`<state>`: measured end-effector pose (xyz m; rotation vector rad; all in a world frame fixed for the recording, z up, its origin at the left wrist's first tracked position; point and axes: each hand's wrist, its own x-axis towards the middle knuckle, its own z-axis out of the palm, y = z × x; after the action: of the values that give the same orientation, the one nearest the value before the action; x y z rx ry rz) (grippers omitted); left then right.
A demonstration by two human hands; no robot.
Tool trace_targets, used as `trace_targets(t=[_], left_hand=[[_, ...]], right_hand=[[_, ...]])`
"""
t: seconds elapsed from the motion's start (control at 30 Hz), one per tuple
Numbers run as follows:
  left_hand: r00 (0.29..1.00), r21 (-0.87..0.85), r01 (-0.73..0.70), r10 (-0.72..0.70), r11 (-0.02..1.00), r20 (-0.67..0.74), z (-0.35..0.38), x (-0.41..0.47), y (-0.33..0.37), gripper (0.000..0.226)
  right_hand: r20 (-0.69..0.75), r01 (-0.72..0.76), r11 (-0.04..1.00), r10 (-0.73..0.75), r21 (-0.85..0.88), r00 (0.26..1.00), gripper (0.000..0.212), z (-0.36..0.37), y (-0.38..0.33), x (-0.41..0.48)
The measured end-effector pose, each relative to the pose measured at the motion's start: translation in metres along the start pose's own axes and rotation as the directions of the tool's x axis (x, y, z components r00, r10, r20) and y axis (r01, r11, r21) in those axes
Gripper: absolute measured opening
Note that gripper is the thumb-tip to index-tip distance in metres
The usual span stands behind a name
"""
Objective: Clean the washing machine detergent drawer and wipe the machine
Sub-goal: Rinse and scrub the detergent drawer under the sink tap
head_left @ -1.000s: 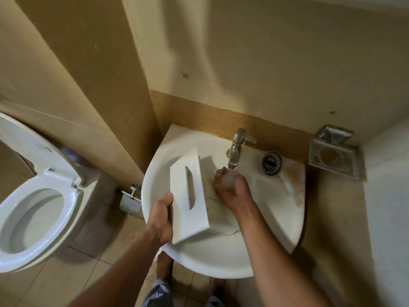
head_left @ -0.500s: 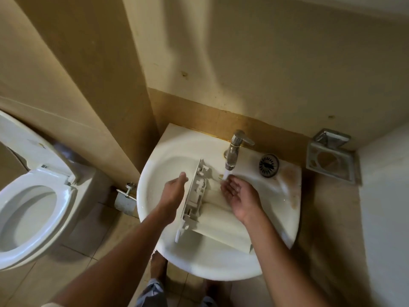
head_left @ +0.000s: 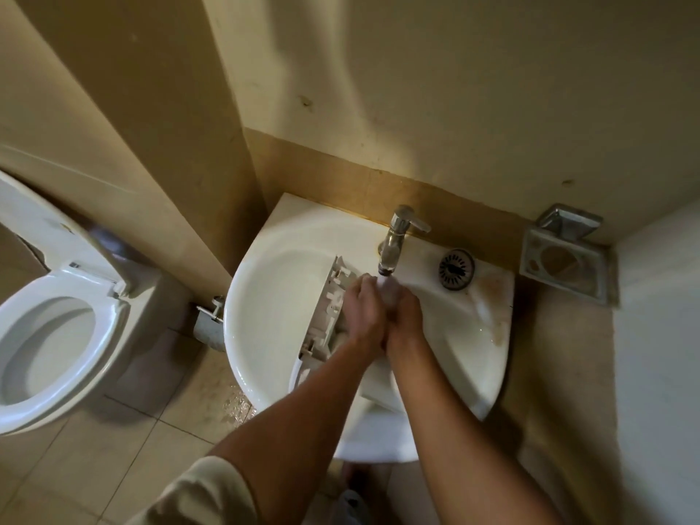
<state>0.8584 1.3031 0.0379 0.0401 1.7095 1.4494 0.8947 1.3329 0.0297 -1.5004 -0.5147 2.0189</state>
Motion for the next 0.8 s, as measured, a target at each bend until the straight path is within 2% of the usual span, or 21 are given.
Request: trace_targets(t=[0.07, 0.1, 0.23, 0.33, 0.4, 0.57, 0.67, 0.73, 0.8], left_hand=[[0.994, -0.217, 0.09, -0.1, 0.972, -0.036, 0.0, 0.01, -0.001, 0.027], [0.991, -0.274, 0.111, -0.128, 0.955, -0.044, 0.002, 0.012, 0.001, 0.03], [0.993, -0.383, 0.102, -0.117, 0.918, -0.018, 0.01, 0.017, 0.001, 0.023], [0.986, -0.443, 0.117, -0.157, 0.889, -0.056, 0.011, 0.019, -0.005, 0.022], [0.983, -0.483, 0.108, -0.167, 0.869, -0.081, 0.009, 0.02, -0.007, 0.032], [0.984, -0.441, 0.003, -0.08, 0.898, -0.157, 0.015, -0.005, -0.002, 0.02], [0.975, -0.401, -0.062, -0.031, 0.914, -0.222, 0.011, -0.027, -0.007, 0.025], [0.955, -0.462, -0.061, -0.083, 0.885, -0.286, 0.001, -0.042, -0.009, 0.029], [0.924, -0.477, -0.038, -0.151, 0.878, -0.35, -0.008, -0.056, -0.009, 0.029]], right_hand=[[0.079, -0.119, 0.96, 0.102, 0.254, 0.992, 0.027, -0.001, -0.002, 0.0], [0.119, -0.152, 0.937, 0.121, 0.314, 0.986, 0.028, 0.0, -0.005, 0.004], [0.208, -0.145, 0.929, 0.075, 0.341, 0.975, 0.032, 0.002, -0.01, 0.013], [0.142, -0.1, 0.953, 0.061, 0.286, 0.988, 0.029, -0.001, -0.011, 0.02], [0.167, -0.075, 0.959, 0.03, 0.273, 0.985, 0.031, -0.001, -0.008, 0.02], [0.225, -0.125, 0.959, 0.067, 0.254, 0.972, 0.03, -0.01, -0.005, 0.015], [0.245, -0.147, 0.978, 0.108, 0.146, 0.963, 0.03, -0.014, -0.007, -0.013], [0.22, -0.081, 0.994, 0.095, -0.073, 0.971, 0.025, -0.013, -0.006, -0.034], [0.244, 0.006, 0.946, 0.078, -0.325, 0.967, 0.024, -0.009, -0.003, -0.053]])
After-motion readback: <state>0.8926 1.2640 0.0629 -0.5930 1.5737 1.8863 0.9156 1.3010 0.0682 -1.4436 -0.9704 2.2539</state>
